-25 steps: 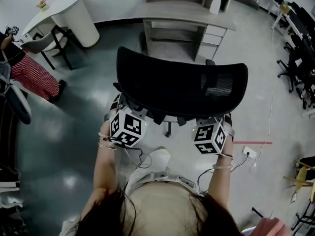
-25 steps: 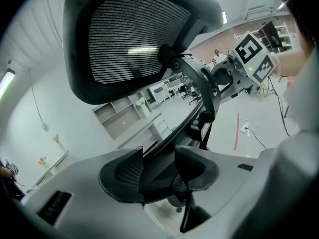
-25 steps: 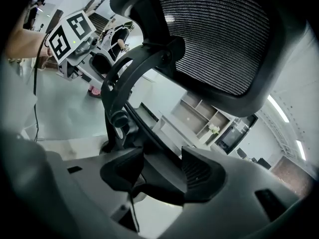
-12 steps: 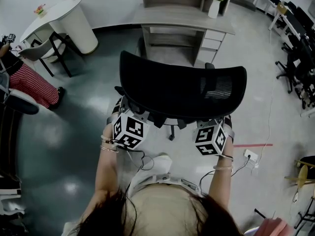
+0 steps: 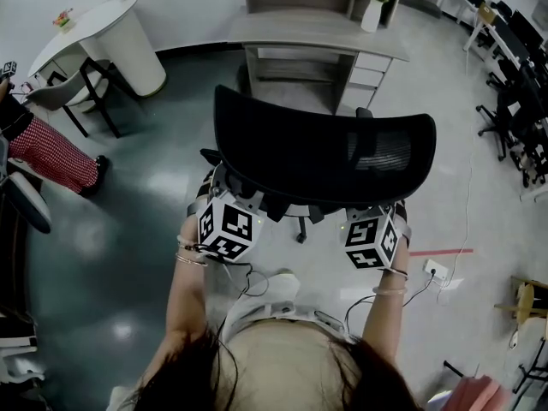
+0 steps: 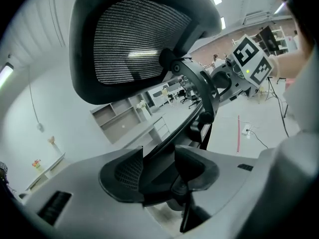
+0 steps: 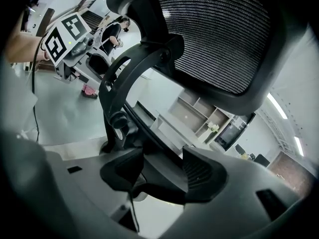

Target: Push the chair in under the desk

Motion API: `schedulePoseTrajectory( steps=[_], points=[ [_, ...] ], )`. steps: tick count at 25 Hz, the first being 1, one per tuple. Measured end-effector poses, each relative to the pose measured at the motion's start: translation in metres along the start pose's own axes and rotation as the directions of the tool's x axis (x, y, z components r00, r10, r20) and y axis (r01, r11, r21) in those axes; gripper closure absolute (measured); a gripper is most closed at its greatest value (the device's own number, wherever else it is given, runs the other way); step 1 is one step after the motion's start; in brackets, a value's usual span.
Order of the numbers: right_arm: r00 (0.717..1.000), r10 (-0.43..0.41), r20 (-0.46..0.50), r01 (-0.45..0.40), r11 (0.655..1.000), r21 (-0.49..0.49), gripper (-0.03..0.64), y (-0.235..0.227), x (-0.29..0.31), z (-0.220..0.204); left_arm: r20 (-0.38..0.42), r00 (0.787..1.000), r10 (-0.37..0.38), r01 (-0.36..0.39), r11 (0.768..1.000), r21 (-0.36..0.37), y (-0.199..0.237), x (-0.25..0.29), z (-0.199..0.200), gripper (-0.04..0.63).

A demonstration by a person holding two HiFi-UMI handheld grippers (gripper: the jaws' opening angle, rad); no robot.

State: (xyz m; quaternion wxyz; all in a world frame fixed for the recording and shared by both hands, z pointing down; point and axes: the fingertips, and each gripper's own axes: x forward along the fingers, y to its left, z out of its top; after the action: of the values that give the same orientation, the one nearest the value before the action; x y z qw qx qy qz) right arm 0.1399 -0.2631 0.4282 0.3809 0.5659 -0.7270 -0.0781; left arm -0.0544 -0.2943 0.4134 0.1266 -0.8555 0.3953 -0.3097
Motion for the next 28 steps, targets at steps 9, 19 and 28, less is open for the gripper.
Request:
schedulePoseTrajectory(
  steps=[9,19,28],
  points=[
    [1.000,-0.018,0.009,0.018,1.000,0.009,0.383,-0.004,0.014,0.006,0.008,1.000,0.004,-0.004,1.000,0.003,0.012,0.013,-0.001,0.394],
    [1.000,-0.017,0.005,0.017,1.000,0.009,0.383,-0.015,0.034,0.011,0.012,1.000,0.009,-0.009,1.000,0.001,0.024,0.029,0.003,0.394],
    [1.000,-0.011,0.010,0.011,1.000,0.001,0.383,-0.027,0.062,0.020,0.021,1.000,0.021,-0.020,0.999,-0.025,0.044,0.054,0.005,0.394]
  ],
)
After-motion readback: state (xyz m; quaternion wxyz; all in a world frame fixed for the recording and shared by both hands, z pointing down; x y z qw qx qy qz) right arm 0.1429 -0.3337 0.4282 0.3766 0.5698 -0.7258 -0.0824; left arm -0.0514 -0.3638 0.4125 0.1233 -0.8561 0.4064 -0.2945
